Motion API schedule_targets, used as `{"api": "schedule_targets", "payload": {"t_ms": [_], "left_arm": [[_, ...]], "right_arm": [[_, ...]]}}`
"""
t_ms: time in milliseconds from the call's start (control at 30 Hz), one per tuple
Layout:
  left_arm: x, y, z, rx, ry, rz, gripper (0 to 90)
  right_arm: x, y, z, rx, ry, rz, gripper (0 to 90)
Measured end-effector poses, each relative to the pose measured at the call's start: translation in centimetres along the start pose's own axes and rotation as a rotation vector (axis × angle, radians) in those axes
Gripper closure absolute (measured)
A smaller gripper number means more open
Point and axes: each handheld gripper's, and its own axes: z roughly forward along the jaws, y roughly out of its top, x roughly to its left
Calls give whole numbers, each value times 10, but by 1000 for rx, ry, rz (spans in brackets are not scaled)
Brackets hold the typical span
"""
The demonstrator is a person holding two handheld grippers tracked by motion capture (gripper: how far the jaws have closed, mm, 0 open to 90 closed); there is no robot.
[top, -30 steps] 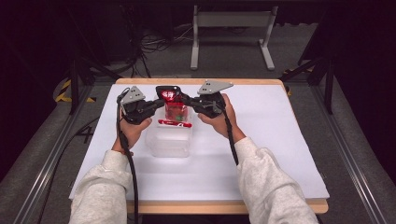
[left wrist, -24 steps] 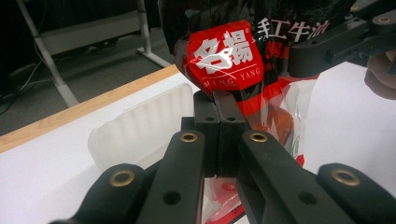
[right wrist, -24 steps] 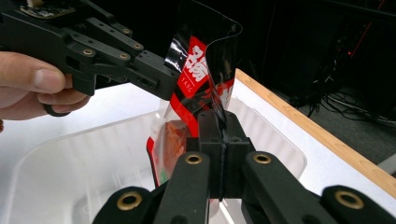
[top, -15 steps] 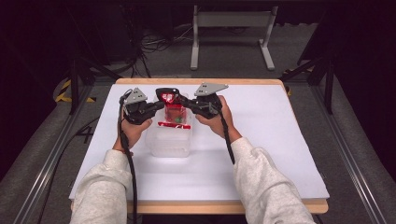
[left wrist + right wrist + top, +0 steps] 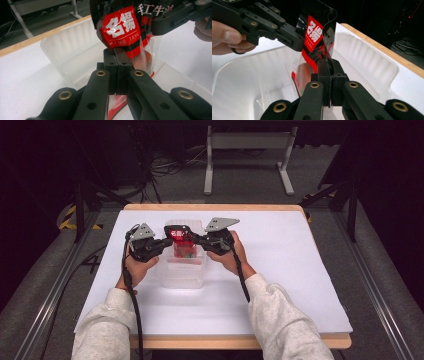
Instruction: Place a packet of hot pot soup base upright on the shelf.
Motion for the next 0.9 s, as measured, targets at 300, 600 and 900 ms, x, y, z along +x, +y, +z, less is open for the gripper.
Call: {"api": "schedule_targets", "payload": {"t_ms": [300,600,900], "left_arm": [[-5,-9,3,64,10,16,893],[-3,-14,3,79,6,-2,890],[-6,-12,2,80,21,8,886]], "right_arm": [[4,-10,4,30,5,8,877],[8,-13,8,40,2,10,882],[8,-12,6,47,-13,6,867]]}}
